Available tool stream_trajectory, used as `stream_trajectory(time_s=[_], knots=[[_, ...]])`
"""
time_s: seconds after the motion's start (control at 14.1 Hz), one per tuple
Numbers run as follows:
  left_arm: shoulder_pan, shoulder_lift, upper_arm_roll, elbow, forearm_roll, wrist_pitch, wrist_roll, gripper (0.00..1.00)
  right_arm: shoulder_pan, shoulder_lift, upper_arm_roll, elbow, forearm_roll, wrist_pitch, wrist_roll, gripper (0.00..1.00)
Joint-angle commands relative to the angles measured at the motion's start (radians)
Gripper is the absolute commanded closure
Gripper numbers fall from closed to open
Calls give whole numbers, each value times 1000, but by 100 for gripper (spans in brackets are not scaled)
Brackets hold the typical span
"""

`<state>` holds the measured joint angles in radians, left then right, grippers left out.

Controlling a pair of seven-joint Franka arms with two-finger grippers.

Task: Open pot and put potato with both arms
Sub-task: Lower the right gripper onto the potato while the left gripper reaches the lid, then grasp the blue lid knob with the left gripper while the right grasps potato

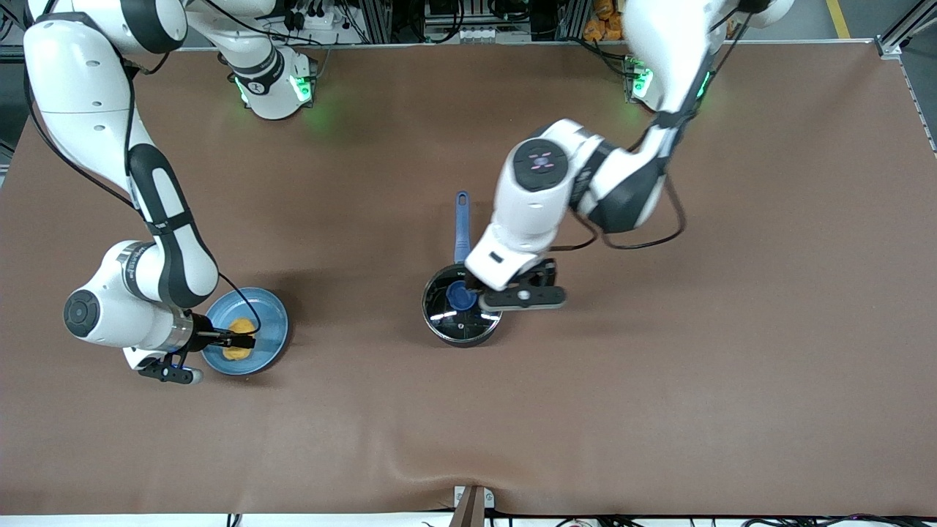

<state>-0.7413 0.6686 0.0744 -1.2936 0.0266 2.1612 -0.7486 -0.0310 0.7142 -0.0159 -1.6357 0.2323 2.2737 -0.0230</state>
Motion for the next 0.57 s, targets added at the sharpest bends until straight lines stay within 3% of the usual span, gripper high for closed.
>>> stream_trajectory(time_s=[0.0,0.14,0.21,0.5], knots=[[-56,72,58,66,22,52,-26,0,-1,-2,2,-1,22,6,-2,45],[-59,101,51,66,22,119,-66,0,-3,-5,2,0,22,3,-3,67],[-76,114,53,66,22,175,-89,0,-3,-7,2,2,22,0,-6,73],[-102,175,64,66,24,282,-127,0,5,-24,2,11,19,-2,-14,84]])
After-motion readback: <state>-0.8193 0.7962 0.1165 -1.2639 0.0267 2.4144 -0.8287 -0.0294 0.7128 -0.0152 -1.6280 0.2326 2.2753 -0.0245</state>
